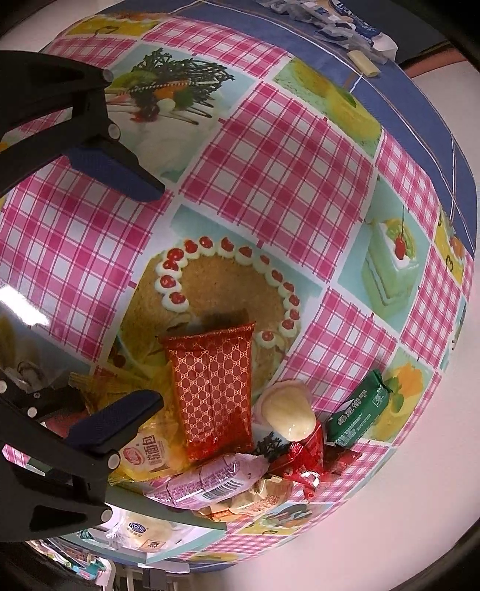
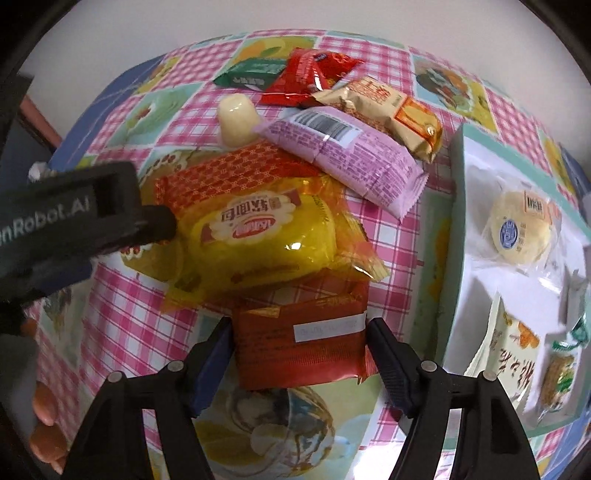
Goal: Organize snacks
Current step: 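Grasp the red box with the right tool and lift it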
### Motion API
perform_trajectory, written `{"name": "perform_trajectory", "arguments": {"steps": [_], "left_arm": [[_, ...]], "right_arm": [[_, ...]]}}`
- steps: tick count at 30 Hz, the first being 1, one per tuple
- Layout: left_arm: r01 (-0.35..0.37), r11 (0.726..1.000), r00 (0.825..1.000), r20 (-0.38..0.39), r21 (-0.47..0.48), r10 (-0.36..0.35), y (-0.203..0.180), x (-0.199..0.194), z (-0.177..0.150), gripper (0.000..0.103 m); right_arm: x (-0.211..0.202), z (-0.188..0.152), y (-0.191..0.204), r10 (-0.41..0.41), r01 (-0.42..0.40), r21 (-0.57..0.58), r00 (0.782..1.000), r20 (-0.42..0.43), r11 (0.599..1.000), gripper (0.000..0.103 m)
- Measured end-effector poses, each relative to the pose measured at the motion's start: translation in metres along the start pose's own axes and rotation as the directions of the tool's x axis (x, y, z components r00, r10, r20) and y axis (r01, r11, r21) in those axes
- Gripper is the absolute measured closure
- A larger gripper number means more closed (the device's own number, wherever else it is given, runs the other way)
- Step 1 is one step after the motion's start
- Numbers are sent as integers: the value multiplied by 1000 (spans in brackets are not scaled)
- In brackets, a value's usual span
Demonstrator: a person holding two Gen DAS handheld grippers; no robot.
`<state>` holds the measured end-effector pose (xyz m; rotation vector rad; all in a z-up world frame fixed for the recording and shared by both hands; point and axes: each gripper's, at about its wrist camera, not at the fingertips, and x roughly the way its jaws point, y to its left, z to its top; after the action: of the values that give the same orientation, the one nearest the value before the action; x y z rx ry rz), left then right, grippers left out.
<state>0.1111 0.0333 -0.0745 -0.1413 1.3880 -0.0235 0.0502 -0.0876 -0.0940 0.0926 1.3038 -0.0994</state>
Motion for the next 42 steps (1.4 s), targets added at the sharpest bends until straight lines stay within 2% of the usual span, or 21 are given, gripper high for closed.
{"name": "perform_trajectory", "arguments": {"steps": [3,7,20,31,35,42], "left_arm": [[1,1000,1000,3,2,-1,-3,0,2,2],[5,1000,1000,3,2,-5,-3,-1,4,2],[5,1000,1000,21,19,-5,-11,-10,7,2],[18,999,998,56,39,-20,-31,-30,9,2],[24,998,998,53,64,-28,-47,-31,11,2],[112,990,994,3,83,-113,-75,-22,12,2]], "right_arm": [[-1,-1,5,-18,18,-14,1000,10,1000,36],[-1,0,8,-14,14,-12,1000,12,1000,37],[-35,-6,-6,2,-3,10,999,42,1000,38],[-63,-7,-24,11,-15,38,996,89,999,38],[-71,-7,-37,40,-48,82,994,102,996,38],[-90,-4,-79,2,-32,196,988,153,980,38]]}}
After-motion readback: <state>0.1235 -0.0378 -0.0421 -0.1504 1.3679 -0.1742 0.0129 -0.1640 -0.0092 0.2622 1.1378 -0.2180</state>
